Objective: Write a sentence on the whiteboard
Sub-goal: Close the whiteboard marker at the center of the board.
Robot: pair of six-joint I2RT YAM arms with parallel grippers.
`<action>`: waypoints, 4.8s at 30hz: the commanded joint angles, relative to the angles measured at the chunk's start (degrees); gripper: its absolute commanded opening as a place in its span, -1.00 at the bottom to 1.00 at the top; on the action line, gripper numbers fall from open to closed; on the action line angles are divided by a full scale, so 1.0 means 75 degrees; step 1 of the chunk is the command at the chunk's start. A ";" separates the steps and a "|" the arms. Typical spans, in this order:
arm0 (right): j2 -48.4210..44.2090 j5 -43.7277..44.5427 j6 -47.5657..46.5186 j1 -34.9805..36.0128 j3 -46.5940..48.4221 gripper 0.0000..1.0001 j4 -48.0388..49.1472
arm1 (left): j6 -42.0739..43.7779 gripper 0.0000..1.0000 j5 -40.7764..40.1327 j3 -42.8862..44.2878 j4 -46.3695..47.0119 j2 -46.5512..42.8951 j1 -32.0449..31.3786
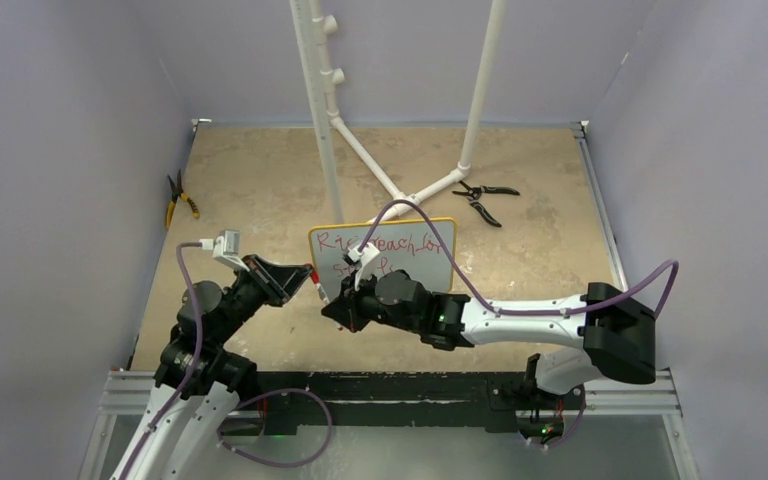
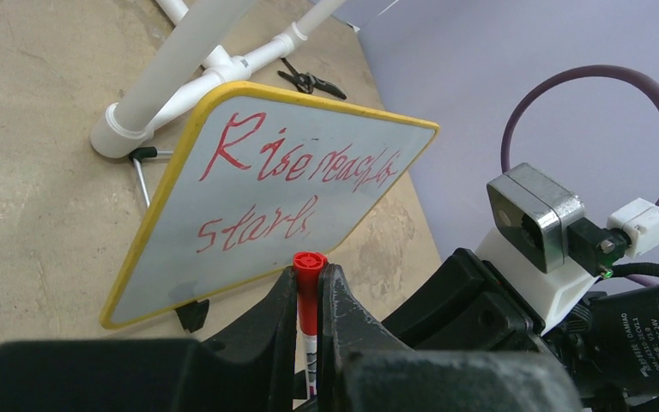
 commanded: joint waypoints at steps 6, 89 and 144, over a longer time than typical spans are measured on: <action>-0.0069 0.1021 -0.0251 -0.0030 0.0434 -1.00 0.1040 | 0.0477 -1.00 0.0554 -0.0035 -0.0259 -0.0072 -0.0033; -0.1336 0.0343 0.0396 -0.0029 -0.1936 -1.00 0.3788 | 0.3470 -1.00 0.4311 0.1600 -0.2887 0.2655 -0.0034; -0.0487 0.1880 -0.0082 -0.0556 -0.0780 -1.00 0.4720 | 0.3600 -1.00 0.4502 0.0919 -0.3214 0.2894 -0.0596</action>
